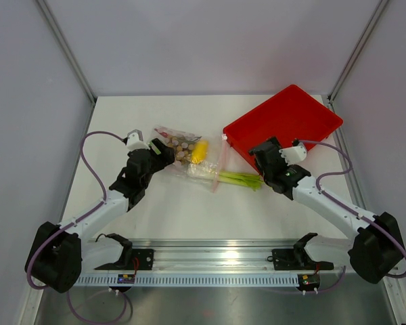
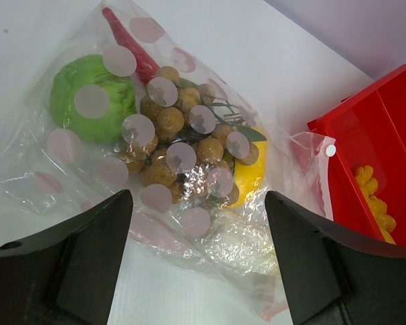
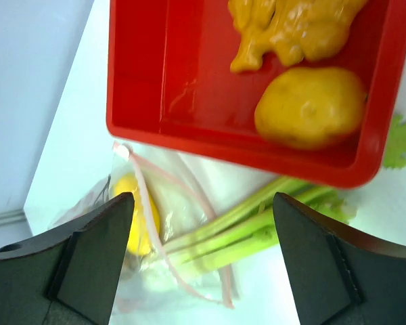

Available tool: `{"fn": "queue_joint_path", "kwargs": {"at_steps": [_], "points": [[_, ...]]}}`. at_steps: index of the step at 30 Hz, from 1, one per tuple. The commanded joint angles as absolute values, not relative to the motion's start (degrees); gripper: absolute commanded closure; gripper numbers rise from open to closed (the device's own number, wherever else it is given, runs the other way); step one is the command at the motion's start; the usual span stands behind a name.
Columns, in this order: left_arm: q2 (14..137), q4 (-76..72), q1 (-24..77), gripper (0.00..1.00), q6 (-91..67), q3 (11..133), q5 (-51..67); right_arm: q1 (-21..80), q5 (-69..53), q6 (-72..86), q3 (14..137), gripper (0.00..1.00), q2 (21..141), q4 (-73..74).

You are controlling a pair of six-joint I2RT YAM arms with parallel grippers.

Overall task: Open the zip-top bag and remove the fake food
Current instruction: Pick up the fake vegetable from the zipper food storage bag.

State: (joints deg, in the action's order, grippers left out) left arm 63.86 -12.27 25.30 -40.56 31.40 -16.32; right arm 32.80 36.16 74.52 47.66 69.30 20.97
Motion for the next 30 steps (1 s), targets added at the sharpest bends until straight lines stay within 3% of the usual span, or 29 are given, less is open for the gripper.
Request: {"fn": "queue_joint_path", "kwargs": {"at_steps": [1, 13, 30], "points": [[63.1, -14.6, 25.4, 0.17, -40.5, 32.9, -16.6, 35.9, 38.6, 81.6, 48.4, 0.1, 67.4, 24.8], [64.1, -14.6, 25.4, 0.17, -40.7, 33.0, -17.5, 44.6, 35.5, 87.4, 54.3, 0.1, 78.5, 28.0], [63.7, -14.2, 25.4, 0.17, -40.5, 33.3, -17.7, 45.4, 27.2, 92.7, 54.6, 0.11, 90.2, 22.3]]}}
